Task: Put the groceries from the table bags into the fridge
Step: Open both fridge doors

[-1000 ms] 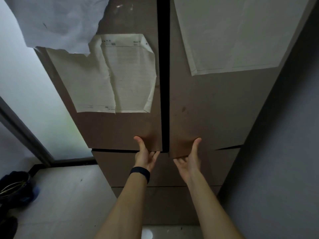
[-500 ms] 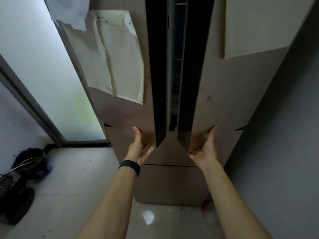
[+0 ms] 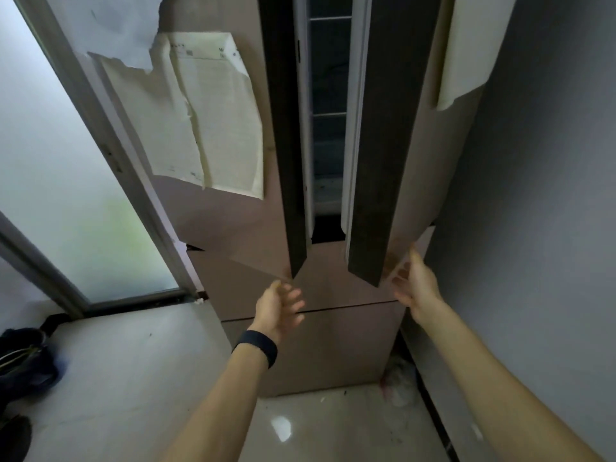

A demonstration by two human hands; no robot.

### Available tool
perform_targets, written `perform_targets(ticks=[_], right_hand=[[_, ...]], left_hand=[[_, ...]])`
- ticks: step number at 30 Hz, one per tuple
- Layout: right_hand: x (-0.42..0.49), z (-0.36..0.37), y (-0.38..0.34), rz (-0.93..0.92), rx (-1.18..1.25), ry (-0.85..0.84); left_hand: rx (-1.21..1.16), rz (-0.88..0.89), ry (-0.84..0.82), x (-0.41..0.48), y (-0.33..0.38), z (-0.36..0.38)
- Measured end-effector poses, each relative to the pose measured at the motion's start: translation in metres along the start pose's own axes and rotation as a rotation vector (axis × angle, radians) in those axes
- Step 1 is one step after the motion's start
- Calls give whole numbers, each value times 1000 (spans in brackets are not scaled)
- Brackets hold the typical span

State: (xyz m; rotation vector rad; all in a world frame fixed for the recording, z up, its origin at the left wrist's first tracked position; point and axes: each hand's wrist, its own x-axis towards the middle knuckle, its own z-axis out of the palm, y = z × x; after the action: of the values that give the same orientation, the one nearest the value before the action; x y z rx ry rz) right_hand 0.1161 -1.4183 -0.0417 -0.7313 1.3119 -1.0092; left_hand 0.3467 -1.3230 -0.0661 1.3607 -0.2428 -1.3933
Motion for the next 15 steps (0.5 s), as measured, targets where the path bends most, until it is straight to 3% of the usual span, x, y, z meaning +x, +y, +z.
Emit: perform_targets(ticks=[3, 6, 9, 11, 15], right_hand=[[-20, -13, 3, -277, -234, 141], [-41, -12, -9, -600, -432, 188], [-53, 3, -30, -851, -559, 188], [-56, 17, -45, -974, -654, 167], [-46, 27, -65, -1079, -797, 118]], left_hand=[[339, -16, -141, -34, -16, 25], [498, 310, -229, -48, 8, 64], [522, 747, -47, -58, 56, 107], [493, 911, 34, -60, 88, 131], [461, 835, -34, -44, 130, 160]])
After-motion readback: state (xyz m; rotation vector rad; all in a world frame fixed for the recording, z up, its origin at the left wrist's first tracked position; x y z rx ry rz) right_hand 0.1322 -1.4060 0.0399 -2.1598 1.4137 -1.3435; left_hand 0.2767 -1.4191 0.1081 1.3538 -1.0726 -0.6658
